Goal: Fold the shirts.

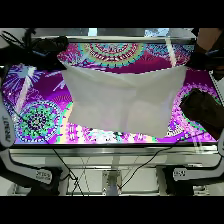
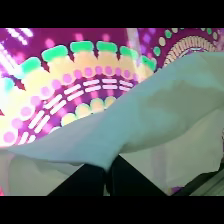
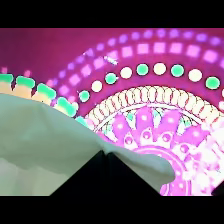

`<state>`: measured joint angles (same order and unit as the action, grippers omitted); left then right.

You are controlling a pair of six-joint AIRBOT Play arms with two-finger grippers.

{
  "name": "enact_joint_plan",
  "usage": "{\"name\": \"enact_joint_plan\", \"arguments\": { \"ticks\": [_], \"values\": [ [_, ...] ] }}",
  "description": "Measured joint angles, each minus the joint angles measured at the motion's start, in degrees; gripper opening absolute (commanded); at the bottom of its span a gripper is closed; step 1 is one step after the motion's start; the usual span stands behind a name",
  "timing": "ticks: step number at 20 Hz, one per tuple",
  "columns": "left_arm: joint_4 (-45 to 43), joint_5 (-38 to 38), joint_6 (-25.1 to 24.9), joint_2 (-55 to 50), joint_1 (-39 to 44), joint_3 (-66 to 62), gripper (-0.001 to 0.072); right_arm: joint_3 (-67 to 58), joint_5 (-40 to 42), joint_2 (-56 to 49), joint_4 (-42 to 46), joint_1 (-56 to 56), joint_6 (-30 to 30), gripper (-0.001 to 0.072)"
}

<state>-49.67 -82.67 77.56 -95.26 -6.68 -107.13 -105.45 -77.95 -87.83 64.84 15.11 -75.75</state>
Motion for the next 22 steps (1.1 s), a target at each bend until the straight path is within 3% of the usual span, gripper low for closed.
{"name": "enact_joint_plan", "arguments": {
  "ticks": [5,6,7,8,9,10,15,16,17,18,22],
  "values": [
    [0.2,17.29,-1.57,-8.46,0.0,0.04,0.0013,0.02,19.08,-10.97,-1.31,-3.5,2.36,0.0034],
    [0.24,20.96,-1.81,-9.11,0.0,0.04,0.0024,0.0,22.97,-12.02,-1.33,-3.93,2.51,0.0145],
    [0.24,24.02,-2.03,-9.55,0.0,0.02,0.0105,-0.02,26.29,-12.63,-1.46,-4.22,2.71,0.0355],
    [0.24,26.32,-2.32,-9.86,-0.02,0.0,0.0291,-0.07,28.89,-13.11,-1.57,-4.46,2.86,0.0466],
    [0.24,28.33,-2.58,-10.1,-0.02,0.0,0.0428,-0.07,30.62,-13.42,-1.57,-4.61,2.93,0.0485],
    [0.24,29.51,-2.67,-10.27,-0.02,0.0,0.046,-0.07,32.06,-13.62,-1.57,-4.74,2.97,0.0485],
    [1.38,28.79,-3.67,-10.67,-0.02,-2.25,0.0455,-0.17,33.27,-12.28,-1.49,-5.01,3.3,0.0473],
    [2.62,27.19,-4.72,-10.67,-0.02,-4.07,0.0408,-0.17,32.65,-11.28,-1.42,-5.03,3.89,0.0472],
    [4.24,25.14,-6.38,-10.67,-0.02,-6.34,0.0294,-0.17,32.15,-10.08,-1.14,-5.05,4.79,0.0472],
    [6.32,22.77,-8.81,-10.32,-0.02,-8.98,0.0243,-0.17,31.5,-8.26,-0.66,-5.05,6.01,0.0472],
    [13.03,14.82,-17.29,-2.45,0.2,-13.51,0.024,-0.2,27.04,1.62,3.5,-5.05,9.6,0.0472]
  ]
}}
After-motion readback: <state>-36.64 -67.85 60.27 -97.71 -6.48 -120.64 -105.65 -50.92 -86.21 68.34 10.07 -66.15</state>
